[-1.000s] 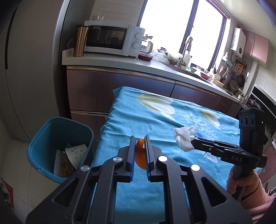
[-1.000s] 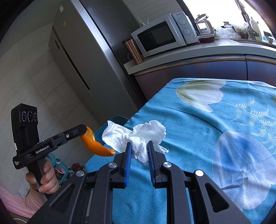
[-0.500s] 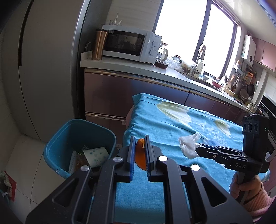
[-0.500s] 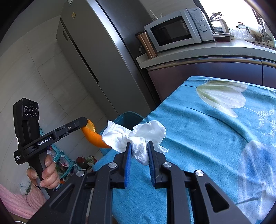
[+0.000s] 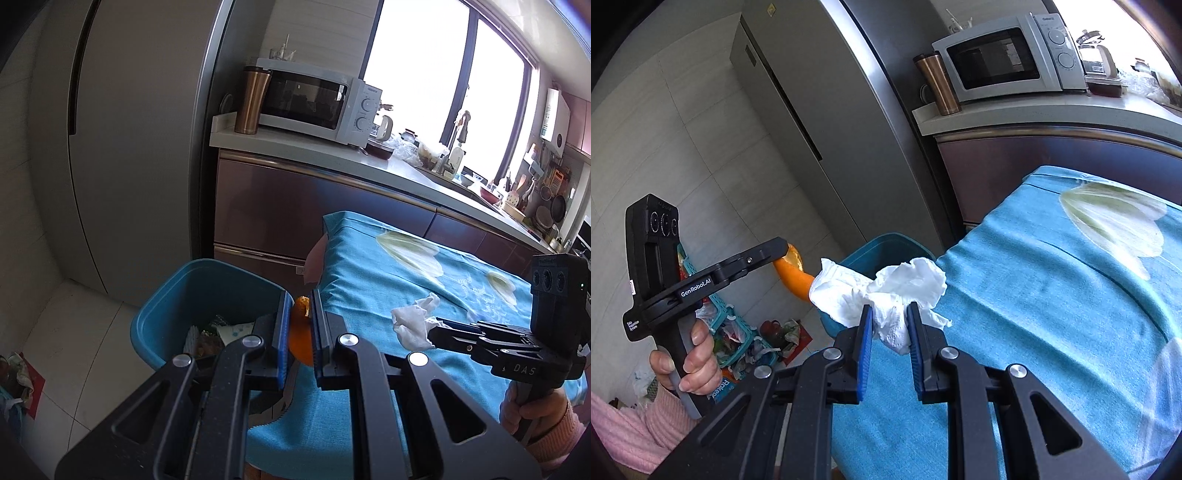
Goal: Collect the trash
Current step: 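Lift and carry the tissue and orange peel over the teal bin with both tools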
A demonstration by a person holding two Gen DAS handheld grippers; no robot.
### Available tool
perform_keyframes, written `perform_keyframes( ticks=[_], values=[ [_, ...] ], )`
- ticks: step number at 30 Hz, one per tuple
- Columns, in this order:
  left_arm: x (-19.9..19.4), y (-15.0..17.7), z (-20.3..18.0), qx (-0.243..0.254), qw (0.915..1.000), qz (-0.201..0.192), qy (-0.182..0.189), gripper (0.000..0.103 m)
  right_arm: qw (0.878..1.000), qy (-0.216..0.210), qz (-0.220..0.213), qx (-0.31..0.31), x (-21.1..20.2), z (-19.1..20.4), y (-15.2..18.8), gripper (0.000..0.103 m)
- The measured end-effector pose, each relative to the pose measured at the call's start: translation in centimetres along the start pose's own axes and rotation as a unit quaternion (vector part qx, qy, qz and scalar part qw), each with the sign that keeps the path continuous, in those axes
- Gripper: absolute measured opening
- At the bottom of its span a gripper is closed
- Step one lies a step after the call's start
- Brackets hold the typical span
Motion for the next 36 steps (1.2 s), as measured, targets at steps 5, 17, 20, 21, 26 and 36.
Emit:
perform_keyframes(
  ticks=[5, 17, 20, 21, 26, 36],
  values=[
    [0.1, -0.1, 0.7, -0.004, 1.0000, 0.000, -0.008, 0.011, 1.000, -0.005, 0.005, -0.006, 0.7, 0.7, -0.2, 0.017],
    [0.5, 0.2, 2.3, -0.010, 0.9995, 0.002, -0.029, 0.011, 1.000, -0.012, 0.020, -0.019, 2.7, 2.0, -0.7, 0.017],
    [0.6, 0.2, 2.7, -0.010, 0.9994, 0.003, -0.034, 0.011, 0.999, -0.015, 0.023, -0.023, 3.1, 2.2, -0.9, 0.017],
    [0.5, 0.2, 2.8, -0.010, 0.9993, 0.003, -0.036, 0.011, 0.999, -0.016, 0.024, -0.024, 3.2, 2.2, -0.9, 0.017],
    [0.7, 0.3, 3.3, -0.014, 0.9991, 0.004, -0.040, 0.011, 0.999, -0.017, 0.028, -0.029, 3.9, 2.6, -1.2, 0.017],
    [1.1, 0.4, 4.0, -0.023, 0.9987, 0.006, -0.045, 0.011, 0.998, -0.022, 0.035, -0.040, 4.6, 3.2, -1.4, 0.017]
  ],
)
Point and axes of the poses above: each gripper's, at about its wrist camera, not at the fingertips, and x roughly the way its jaws point, z to its left, y to its underside, the point moved 5 cm from there along x, roughly the way its jaws point, and after that the axes turned 5 degrees about y, right-handed, at the moved point
